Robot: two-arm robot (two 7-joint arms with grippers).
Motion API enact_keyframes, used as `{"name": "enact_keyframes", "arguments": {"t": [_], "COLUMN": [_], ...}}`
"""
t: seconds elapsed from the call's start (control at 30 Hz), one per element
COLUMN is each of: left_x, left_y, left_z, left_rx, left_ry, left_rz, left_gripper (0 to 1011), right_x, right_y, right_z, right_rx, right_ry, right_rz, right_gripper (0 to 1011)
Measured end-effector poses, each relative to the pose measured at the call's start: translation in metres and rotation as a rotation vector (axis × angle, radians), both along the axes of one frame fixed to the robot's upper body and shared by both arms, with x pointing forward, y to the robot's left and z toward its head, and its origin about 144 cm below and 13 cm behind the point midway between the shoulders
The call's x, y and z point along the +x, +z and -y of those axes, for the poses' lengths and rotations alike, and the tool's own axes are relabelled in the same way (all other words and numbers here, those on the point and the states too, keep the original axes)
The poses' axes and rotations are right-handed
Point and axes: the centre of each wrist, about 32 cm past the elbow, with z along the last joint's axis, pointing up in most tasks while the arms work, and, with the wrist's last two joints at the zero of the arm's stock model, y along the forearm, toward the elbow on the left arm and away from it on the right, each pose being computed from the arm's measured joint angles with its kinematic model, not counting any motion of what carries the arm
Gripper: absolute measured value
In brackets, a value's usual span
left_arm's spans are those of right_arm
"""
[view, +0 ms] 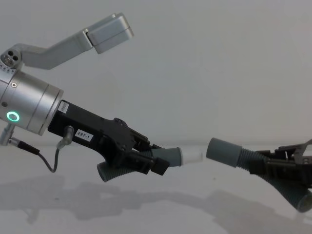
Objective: Use both hands to pick up one end of the pipe from the table, align the ends, and insert them.
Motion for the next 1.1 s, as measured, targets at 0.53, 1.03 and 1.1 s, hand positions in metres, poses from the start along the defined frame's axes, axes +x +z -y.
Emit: {"name": "enact_keyframes", "arguments": {"t": [0.53,1.03,1.1], "left_x": [0.0027,0.0009,0.0002], "left_y": [0.0013,0.0020,0.0022], "left_z": [0.0010,-0.0002,-0.0005], "left_rx": [0.005,0.004,0.003], "left_ry": [-0.013,-0.001,0.003], "left_rz": [-0.009,-0.014,-0.013], "left_gripper": [365,365,365], "right_x": [0.0032,0.0036,0.0036], "right_y": [0.0004,0.0002,0.0004], "right_z": [-0.0026,-0.0010,-0.0006], "right_rx": [-0.009,-0.013,-0.013], "right_ry": [0.044,0.015,0.011], "right_rz": [-0.033,-0.047,-0.048], "right_gripper": [263,263,263]}}
